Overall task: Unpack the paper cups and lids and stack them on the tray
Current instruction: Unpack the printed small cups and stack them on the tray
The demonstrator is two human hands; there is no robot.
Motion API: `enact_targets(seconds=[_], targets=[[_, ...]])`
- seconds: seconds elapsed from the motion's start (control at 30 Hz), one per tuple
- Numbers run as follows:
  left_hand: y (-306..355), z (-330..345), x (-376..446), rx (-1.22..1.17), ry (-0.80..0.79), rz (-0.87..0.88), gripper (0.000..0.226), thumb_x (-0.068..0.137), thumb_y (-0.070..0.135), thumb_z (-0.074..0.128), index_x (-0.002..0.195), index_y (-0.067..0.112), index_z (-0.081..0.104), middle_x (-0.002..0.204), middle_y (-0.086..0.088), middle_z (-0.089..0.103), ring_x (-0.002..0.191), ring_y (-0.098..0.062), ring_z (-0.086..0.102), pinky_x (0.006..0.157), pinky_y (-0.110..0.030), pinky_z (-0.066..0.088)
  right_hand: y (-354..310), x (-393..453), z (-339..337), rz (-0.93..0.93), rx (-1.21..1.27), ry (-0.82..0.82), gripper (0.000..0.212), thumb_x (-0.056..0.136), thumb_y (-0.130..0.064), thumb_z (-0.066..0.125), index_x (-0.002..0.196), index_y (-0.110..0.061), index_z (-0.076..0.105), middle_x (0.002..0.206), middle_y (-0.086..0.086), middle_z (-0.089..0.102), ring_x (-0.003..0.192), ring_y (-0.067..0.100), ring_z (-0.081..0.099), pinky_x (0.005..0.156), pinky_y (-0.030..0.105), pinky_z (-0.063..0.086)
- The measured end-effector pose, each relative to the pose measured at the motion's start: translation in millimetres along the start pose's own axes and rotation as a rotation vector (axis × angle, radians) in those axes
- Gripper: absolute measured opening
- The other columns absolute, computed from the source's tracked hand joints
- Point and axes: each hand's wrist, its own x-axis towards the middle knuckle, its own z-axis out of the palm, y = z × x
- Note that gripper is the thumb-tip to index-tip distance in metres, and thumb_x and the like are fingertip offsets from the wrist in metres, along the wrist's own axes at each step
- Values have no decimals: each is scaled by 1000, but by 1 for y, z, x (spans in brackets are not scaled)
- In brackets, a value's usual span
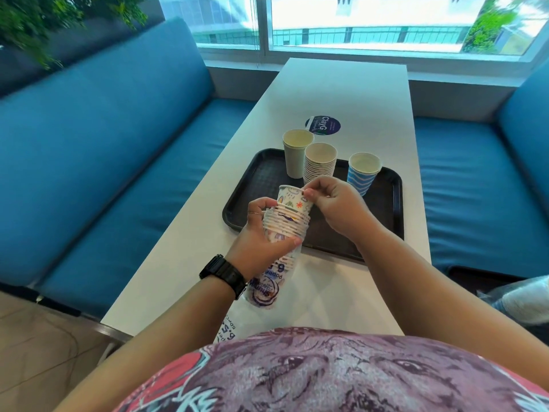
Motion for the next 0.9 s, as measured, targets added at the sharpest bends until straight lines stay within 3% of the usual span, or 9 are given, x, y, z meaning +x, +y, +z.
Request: enact_targets(seconds=[0.07,0.17,0.3,0.47,0.67,0.8,0.9], targets=[[-2,1,1,6,-2,-6,72,82,18,78,121,38,21,121,6,45,100,-2,57,85,-23,53,0,2,-1,5,-35,-65,18,94,-18,61,84,-32,63,88,-13,67,86,5,62,79,23,52],[-6,2,3,-30,2,-9,71,81,16,79,121,36,24,120,7,51,101,-4,62,85,-24,54,-3,10,-8,-6,-23,-23,21,93,-16,63,81,-33,62,87,-12,67,86,10,64,81,28,54],[-13,2,6,-41,5,-32,73,80,16,79,123,38,25,117,11,53,103,-6,63,88,-27,54,-17,34,-28,-73,-108,177,7,93,-19,63,91,-22,69,92,-6,67,83,11,59,71,25,48],[-18,2,11,-62,6,-45,74,79,16,80,123,39,26,118,9,56,104,-10,64,90,-29,54,-25,73,-54,-264,-437,408,18,93,-20,59,104,-14,71,106,3,69,104,22,57,87,26,37],[-22,2,18,-85,-5,-73,74,79,18,80,122,44,25,123,3,56,107,-14,64,94,-32,54,2,95,-52,-316,-743,331,19,92,-22,59,101,-13,72,107,7,71,105,30,57,91,40,39],[-25,1,21,-83,-13,-76,75,80,17,80,122,44,24,122,5,55,108,-15,64,93,-31,54,24,90,-39,-286,-765,267,17,89,-20,64,99,-12,75,104,8,72,102,32,59,90,40,39],[-27,1,22,-75,-21,-78,75,81,17,79,123,43,23,120,9,54,108,-13,63,90,-26,53,36,86,-33,-271,-754,245,19,90,-20,64,104,-13,75,111,9,72,108,32,61,103,43,36]])
